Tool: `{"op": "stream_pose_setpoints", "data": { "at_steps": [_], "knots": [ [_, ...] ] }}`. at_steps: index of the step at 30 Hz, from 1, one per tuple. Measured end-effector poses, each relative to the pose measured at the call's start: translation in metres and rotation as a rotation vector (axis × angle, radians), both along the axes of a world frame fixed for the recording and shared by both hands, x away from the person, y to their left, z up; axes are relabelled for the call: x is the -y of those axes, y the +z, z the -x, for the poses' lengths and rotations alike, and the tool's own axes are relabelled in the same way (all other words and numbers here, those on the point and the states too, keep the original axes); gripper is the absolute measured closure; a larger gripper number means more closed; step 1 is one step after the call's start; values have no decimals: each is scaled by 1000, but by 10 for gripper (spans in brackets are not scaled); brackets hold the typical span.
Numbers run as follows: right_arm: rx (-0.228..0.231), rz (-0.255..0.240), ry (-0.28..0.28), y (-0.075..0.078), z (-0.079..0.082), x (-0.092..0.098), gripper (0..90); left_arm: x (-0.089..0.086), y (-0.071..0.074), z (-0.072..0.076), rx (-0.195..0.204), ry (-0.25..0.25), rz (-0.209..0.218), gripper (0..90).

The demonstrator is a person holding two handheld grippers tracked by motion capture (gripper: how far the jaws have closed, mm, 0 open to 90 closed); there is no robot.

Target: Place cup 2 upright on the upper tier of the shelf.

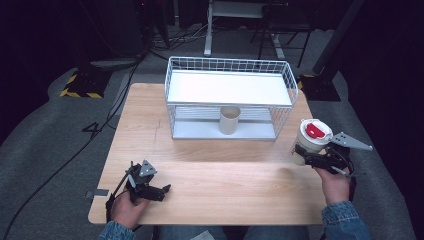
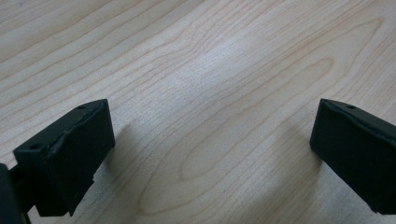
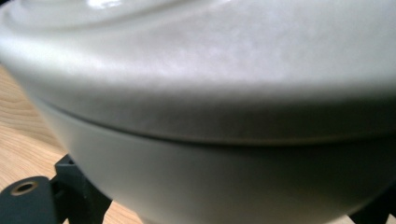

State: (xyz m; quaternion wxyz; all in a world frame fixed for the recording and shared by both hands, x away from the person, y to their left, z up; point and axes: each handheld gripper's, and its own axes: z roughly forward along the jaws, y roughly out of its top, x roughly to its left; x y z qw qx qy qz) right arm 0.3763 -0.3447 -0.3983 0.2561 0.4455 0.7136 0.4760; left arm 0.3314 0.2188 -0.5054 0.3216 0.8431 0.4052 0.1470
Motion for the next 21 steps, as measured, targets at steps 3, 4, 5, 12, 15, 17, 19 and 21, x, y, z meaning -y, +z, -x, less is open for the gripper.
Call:
{"op": "stream_pose_setpoints", "data": {
  "at_steps": [3, 4, 5, 12, 15, 17, 19, 21],
  "knots": [
    [-1, 1, 7, 5, 0, -1, 100, 0, 0, 0, -3, 1, 1, 4],
    [1, 3, 6, 8, 0, -2, 100, 0, 0, 1, 0, 1, -3, 4],
    [2, 7, 13, 13, -1, -4, 100, 0, 0, 1, 0, 0, -4, 4],
    [-4, 19, 23, 28, -2, -7, 100, 0, 0, 1, -5, 0, 1, 4],
    [1, 17, 35, 38, -3, -9, 100, 0, 0, 2, -1, -2, -1, 4],
    [15, 24, 39, 49, -5, -12, 100, 0, 0, 3, 0, -5, -3, 7],
    [22, 24, 41, 54, -6, -14, 100, -1, 0, 3, 4, -6, -8, 7],
    [29, 25, 45, 61, -8, -16, 100, -1, 0, 3, 3, -6, -8, 7]
  ]
}}
